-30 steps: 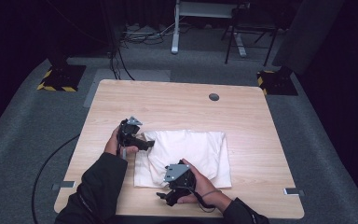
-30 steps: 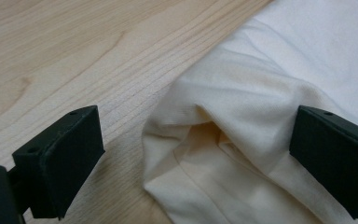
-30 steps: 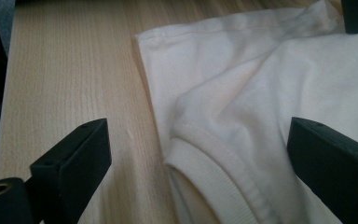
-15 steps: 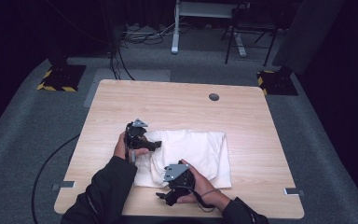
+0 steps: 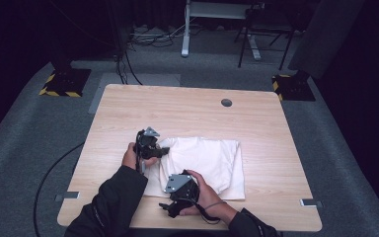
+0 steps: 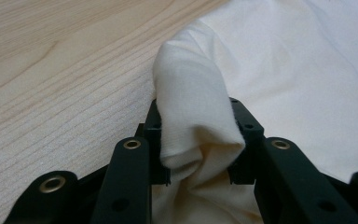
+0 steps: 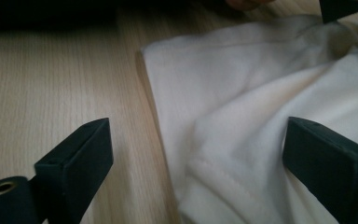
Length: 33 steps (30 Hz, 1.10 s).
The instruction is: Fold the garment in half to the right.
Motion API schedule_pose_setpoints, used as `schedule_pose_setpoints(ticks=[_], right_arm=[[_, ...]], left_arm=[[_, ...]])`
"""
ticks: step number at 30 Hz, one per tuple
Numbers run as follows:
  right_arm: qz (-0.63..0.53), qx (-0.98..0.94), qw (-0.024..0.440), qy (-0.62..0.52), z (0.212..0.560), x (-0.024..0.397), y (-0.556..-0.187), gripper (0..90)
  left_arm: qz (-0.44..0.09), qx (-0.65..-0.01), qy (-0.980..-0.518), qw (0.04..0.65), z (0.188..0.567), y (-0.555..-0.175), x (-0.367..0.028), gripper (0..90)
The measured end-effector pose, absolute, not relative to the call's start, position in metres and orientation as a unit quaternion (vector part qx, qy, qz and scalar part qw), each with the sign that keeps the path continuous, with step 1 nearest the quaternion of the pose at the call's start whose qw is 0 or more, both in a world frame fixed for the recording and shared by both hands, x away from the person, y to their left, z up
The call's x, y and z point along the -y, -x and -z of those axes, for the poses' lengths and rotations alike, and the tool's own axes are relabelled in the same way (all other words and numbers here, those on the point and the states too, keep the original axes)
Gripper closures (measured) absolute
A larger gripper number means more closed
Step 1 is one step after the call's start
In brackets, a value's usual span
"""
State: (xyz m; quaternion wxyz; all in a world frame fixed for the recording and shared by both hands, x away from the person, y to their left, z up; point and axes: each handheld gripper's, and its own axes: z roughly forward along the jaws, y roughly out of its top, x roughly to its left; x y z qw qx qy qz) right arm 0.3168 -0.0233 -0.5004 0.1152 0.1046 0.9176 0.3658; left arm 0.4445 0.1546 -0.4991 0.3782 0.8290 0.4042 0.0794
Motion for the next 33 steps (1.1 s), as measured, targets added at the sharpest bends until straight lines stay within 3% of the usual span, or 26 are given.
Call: schedule_pose_setpoints(ticks=[19, 21, 26, 33], right_arm=[[-0.352, -0.914, 0.1, -0.176, 0.504, -0.001, -0.331, 12.9], [-0.36, -0.906, 0.107, -0.194, 0.503, 0.001, -0.334, 21.6], [-0.36, -0.903, 0.113, -0.207, 0.502, 0.001, -0.336, 28.5], [-0.347, -0.902, 0.126, -0.222, 0.498, 0.0, -0.342, 48.2]], left_arm=[[-0.091, -0.388, -0.839, 0.369, 0.498, -0.443, -0.154, 67.4], [-0.091, -0.388, -0.84, 0.369, 0.498, -0.442, -0.154, 67.4], [-0.089, -0.385, -0.842, 0.368, 0.498, -0.442, -0.155, 67.4], [-0.08, -0.384, -0.841, 0.374, 0.499, -0.443, -0.158, 68.8]])
